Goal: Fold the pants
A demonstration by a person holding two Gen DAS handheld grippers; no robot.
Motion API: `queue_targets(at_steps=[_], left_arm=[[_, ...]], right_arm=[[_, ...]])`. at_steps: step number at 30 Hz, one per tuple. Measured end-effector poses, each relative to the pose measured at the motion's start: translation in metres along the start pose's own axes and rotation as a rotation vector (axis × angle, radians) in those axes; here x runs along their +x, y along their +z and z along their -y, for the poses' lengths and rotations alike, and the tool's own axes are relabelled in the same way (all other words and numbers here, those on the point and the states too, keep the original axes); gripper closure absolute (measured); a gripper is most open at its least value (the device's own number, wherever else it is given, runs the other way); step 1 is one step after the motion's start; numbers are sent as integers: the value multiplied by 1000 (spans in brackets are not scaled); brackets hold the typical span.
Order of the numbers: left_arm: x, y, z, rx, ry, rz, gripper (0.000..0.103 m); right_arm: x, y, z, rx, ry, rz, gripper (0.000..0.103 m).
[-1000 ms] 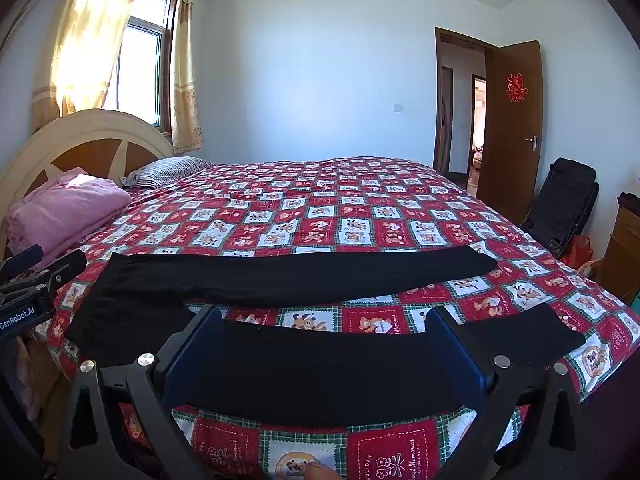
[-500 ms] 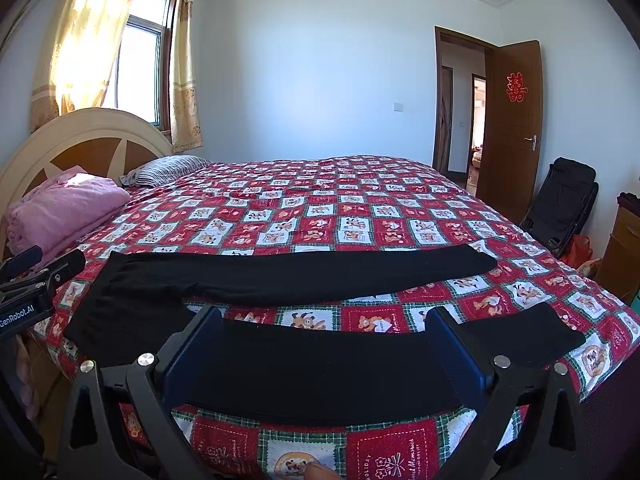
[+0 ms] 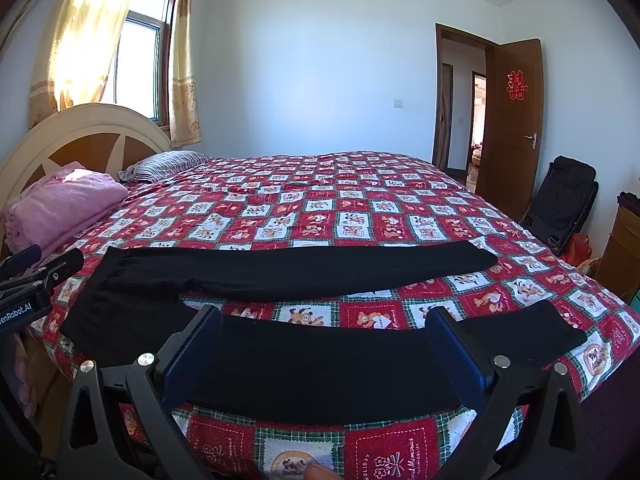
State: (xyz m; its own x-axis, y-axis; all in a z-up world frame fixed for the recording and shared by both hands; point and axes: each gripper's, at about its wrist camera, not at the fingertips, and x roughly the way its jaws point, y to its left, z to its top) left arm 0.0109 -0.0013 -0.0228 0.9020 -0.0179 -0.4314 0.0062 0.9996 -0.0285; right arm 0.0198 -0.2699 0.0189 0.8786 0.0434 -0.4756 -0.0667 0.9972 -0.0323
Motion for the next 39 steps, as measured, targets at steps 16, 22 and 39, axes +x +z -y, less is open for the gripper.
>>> queue_targets(at_steps=[16,22,39], left_arm=[[142,6,-139,-42,260,-167,0],[199,18,-183,-31,287,-208,0],[296,10,-235,-185,103,-414,36]], right_arm=[[60,-30,14,-4,66,-141,1],[84,-43,23,6,58,-194,1],[161,3,60,-83,-27,-262,36]])
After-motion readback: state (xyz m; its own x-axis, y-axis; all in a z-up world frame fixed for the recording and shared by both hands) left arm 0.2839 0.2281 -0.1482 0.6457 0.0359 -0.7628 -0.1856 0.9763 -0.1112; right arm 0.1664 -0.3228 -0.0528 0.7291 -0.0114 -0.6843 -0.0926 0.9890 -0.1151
